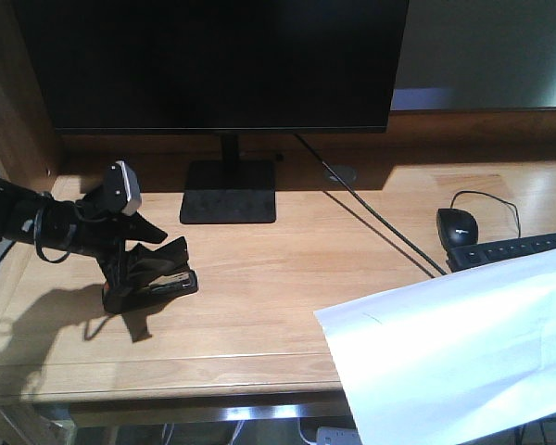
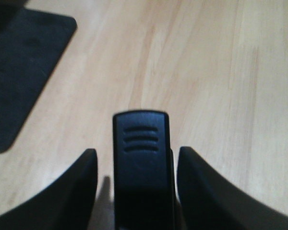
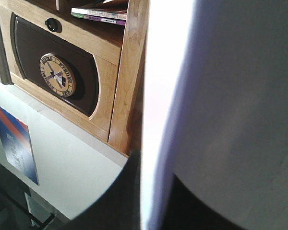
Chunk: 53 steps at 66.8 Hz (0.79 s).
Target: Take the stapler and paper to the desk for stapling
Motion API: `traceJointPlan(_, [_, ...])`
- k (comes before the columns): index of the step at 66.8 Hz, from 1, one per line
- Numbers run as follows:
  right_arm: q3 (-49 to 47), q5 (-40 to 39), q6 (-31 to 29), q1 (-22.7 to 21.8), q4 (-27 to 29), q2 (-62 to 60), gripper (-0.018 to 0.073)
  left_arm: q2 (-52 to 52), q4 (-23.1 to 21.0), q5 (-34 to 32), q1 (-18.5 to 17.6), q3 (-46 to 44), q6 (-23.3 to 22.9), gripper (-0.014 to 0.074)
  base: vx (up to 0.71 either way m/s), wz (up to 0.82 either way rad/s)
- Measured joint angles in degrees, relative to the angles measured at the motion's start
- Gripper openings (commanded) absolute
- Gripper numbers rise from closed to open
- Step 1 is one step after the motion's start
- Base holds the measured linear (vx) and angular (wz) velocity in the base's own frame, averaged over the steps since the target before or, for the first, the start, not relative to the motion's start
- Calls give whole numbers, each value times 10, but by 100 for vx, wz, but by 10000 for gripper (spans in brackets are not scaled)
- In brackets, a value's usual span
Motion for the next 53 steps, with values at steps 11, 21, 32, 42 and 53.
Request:
traceJointPlan(11, [0,0,0,0,0,0,-5,-19,1,7,0,0,0,88,0,0])
traceJointPlan(21, [0,0,0,0,0,0,-5,-21,12,13,0,0,0,-9,0,0])
traceJointPlan(32, [0,0,0,0,0,0,-5,-21,33,-13,0,0,-35,-8,0,0])
traceJointPlan(42, [0,0,0,0,0,0,-5,-21,35,-37,0,0,-67,-7,0,0])
traceJointPlan(53, [0,0,0,0,0,0,-5,-21,35,-24,0,0,-73,-7,0,0])
